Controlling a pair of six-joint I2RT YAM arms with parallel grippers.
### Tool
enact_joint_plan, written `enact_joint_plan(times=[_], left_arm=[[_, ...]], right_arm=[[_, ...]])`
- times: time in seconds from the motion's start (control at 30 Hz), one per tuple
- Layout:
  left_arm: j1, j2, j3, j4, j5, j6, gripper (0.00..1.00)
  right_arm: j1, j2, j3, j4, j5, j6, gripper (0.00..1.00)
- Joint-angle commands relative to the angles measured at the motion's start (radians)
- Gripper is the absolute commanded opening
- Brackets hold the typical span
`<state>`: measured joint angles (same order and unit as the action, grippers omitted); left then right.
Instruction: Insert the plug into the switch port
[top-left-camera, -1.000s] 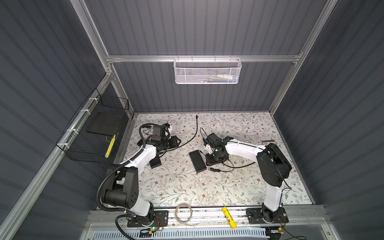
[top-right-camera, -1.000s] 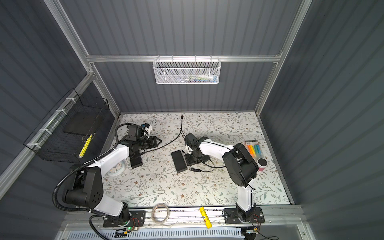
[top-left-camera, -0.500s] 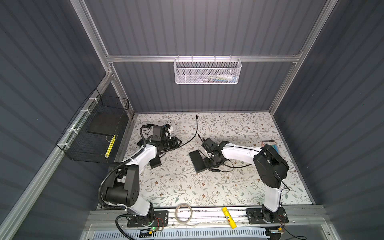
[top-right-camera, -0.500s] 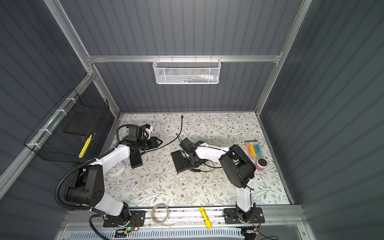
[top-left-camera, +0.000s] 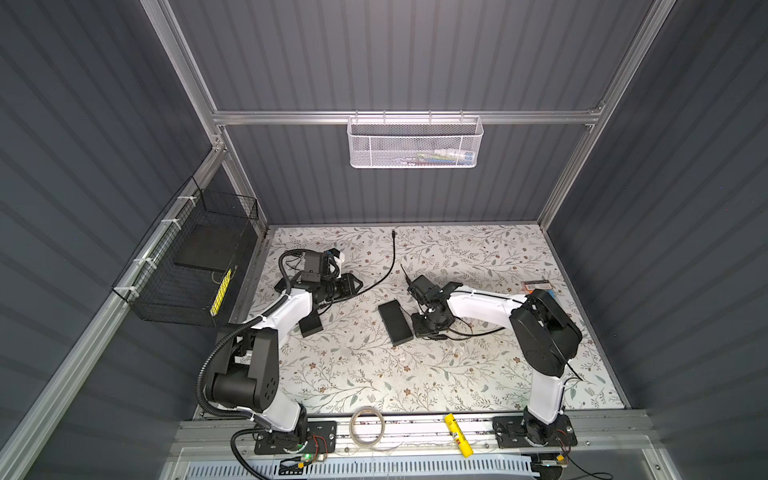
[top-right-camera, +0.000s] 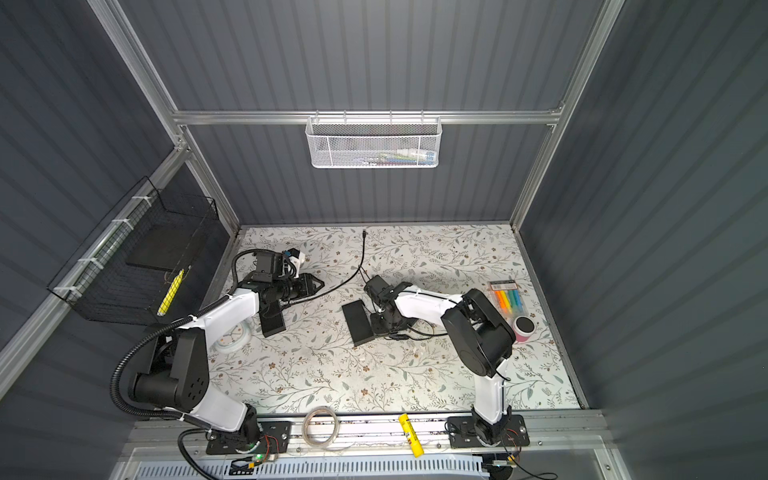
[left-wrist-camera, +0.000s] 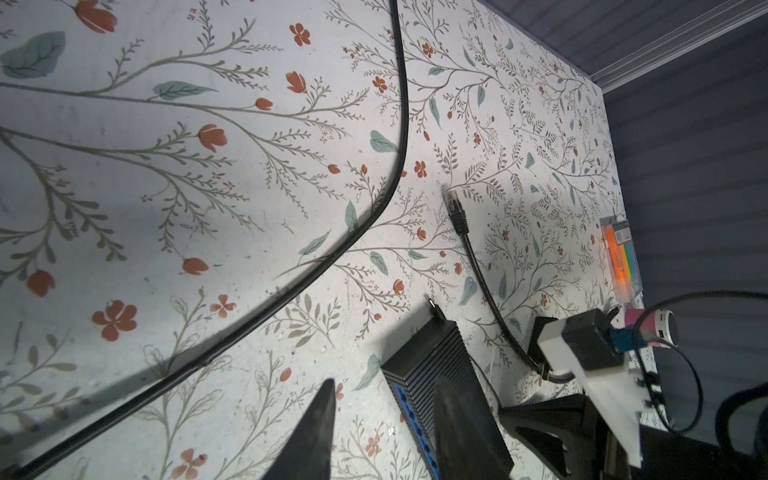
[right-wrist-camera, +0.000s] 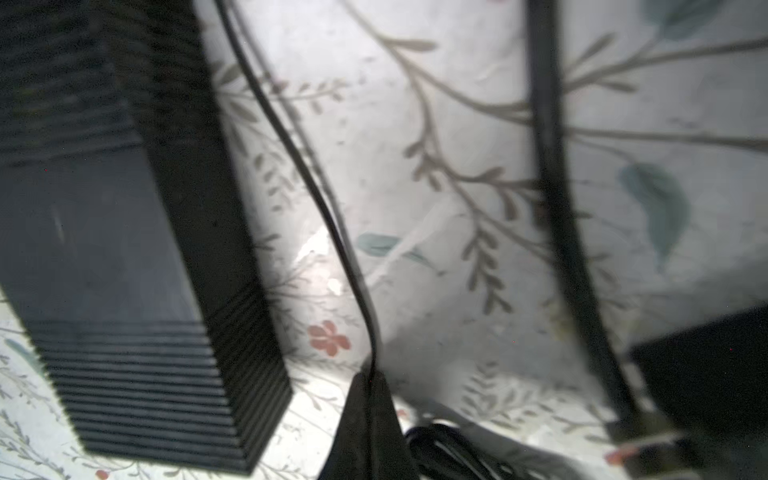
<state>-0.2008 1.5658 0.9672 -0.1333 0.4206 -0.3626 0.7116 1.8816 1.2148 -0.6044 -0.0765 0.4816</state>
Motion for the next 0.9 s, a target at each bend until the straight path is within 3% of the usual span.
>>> enact_joint_plan(times=[0.0, 0.33, 0.5, 0.57, 0.67, 0.87], left_arm=[[0.008, -0.023, -0.003, 0.003, 0.016, -0.010, 0.40], [0.005, 0.016, -0.005, 0.066, 0.083, -0.064, 0.40], [0.005, 0.002, -0.008, 0.063, 0.078, -0.064, 0.40], [0.007, 0.002, -0.009, 0.058, 0.078, -0.063, 0.40], [0.007, 0.003, -0.010, 0.060, 0.081, -0.063, 0.40], [0.007, 0.004, -0.012, 0.060, 0.083, -0.068, 0.40]], right_arm=[[-0.042, -0.085, 0.004, -0.066, 0.045, -0.058, 0.00], [-0.078, -0.174, -0.002, -0.084, -0.006, -0.122, 0.00], [-0.068, -0.111, -0.025, -0.070, -0.066, -0.132, 0.24], [-0.057, -0.094, -0.029, -0.066, -0.067, -0.147, 0.29], [-0.042, -0.061, -0.014, -0.081, -0.063, -0.174, 0.33], [-0.034, -0.013, -0.012, -0.069, -0.063, -0.180, 0.33]])
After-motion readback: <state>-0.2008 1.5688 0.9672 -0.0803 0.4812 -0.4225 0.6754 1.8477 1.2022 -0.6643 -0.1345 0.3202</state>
